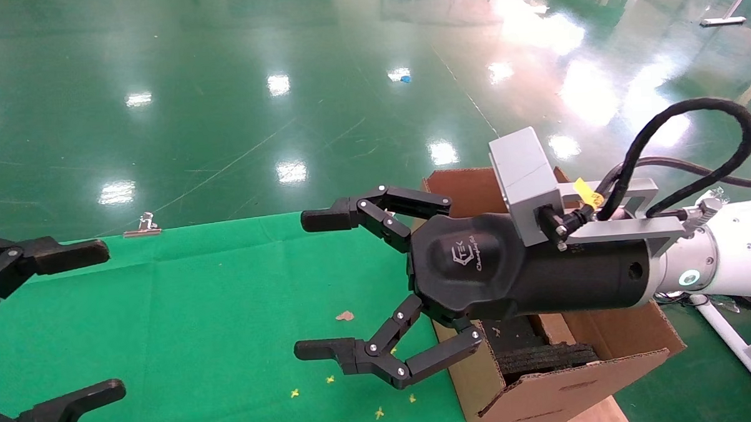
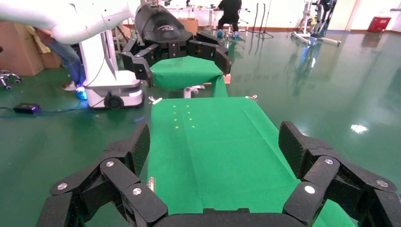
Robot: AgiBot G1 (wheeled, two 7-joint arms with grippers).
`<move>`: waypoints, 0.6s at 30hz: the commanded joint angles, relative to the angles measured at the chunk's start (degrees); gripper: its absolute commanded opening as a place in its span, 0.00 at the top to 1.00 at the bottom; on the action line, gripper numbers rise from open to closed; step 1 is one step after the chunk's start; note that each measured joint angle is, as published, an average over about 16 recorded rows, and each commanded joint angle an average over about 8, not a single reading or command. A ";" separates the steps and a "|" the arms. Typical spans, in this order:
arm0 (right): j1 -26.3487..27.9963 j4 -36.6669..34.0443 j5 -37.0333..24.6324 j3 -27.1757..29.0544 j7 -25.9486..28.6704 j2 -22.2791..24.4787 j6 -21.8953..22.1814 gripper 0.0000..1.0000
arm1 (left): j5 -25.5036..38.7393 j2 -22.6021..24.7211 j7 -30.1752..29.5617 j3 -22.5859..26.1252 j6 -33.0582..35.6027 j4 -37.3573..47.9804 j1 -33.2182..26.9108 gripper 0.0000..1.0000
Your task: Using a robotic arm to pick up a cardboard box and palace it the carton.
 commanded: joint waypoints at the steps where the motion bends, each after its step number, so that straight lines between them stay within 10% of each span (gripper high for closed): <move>1: 0.01 -0.01 -0.01 -0.01 0.00 0.00 0.01 0.00 | 0.00 0.00 0.00 0.00 0.00 0.00 0.00 0.00; 18: 0.06 -0.07 -0.04 -0.07 0.00 0.00 0.04 0.00 | 0.00 0.00 0.00 0.00 0.00 0.00 0.00 0.00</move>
